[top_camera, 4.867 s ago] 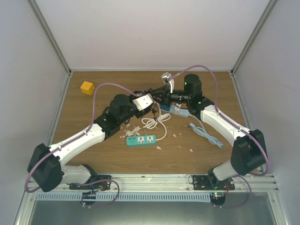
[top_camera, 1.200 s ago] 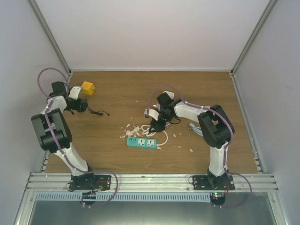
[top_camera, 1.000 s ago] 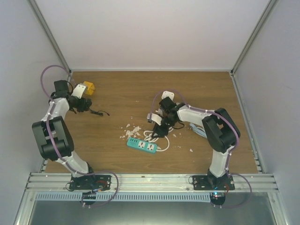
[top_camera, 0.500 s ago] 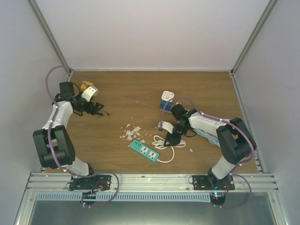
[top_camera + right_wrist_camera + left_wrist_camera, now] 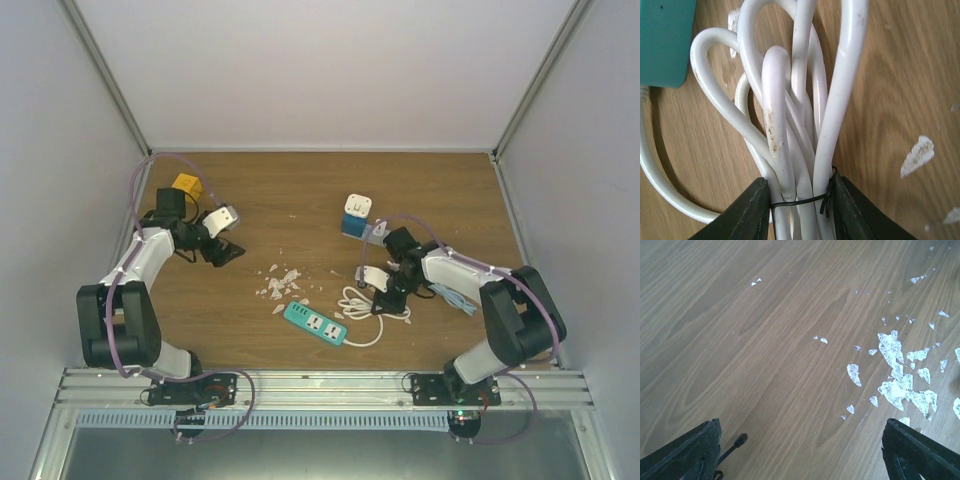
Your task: Pull the plug off the socket
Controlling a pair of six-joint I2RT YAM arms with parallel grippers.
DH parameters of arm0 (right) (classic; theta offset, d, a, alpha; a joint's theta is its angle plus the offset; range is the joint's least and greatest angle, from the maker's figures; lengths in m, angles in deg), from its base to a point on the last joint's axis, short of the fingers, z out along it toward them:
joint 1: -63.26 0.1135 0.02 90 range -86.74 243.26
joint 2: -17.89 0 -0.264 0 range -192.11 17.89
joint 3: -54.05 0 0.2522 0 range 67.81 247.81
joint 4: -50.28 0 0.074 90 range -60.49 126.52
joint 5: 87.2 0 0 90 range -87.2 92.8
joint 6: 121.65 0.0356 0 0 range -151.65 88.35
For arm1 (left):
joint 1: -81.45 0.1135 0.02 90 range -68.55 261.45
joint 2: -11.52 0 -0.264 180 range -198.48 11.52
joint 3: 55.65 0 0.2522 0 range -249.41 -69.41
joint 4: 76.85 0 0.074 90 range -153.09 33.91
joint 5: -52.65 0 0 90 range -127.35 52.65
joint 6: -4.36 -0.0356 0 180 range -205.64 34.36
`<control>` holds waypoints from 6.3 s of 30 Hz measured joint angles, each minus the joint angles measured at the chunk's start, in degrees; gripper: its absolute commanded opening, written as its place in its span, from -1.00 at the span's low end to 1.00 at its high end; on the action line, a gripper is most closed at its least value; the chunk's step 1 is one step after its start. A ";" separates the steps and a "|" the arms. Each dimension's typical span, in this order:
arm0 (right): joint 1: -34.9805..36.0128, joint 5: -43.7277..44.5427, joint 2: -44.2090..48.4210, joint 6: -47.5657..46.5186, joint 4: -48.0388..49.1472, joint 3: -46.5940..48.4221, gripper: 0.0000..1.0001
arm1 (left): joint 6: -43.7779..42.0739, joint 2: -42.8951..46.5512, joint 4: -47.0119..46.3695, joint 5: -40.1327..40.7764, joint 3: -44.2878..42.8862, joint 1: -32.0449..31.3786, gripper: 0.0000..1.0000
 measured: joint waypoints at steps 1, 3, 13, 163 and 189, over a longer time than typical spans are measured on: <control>-0.52 0.04 0.66 -0.37 0.00 -0.57 -0.41 | -0.33 0.04 -0.02 -0.02 0.09 0.00 0.75; -1.62 0.07 1.88 -1.18 0.15 -1.88 -0.45 | -1.03 0.24 0.00 -0.09 0.52 -0.02 0.74; -11.32 0.22 7.10 -7.98 0.24 -7.23 -0.52 | -5.62 0.37 1.46 -1.29 1.46 -3.34 0.74; 7.43 -21.86 -11.72 -4.55 21.29 18.23 0.80 | 20.00 -13.60 1.62 -19.08 -5.27 -18.21 0.66; 7.74 -21.75 -11.98 -3.48 23.06 18.18 0.50 | 16.44 -11.85 6.78 -25.73 -8.31 -19.26 0.39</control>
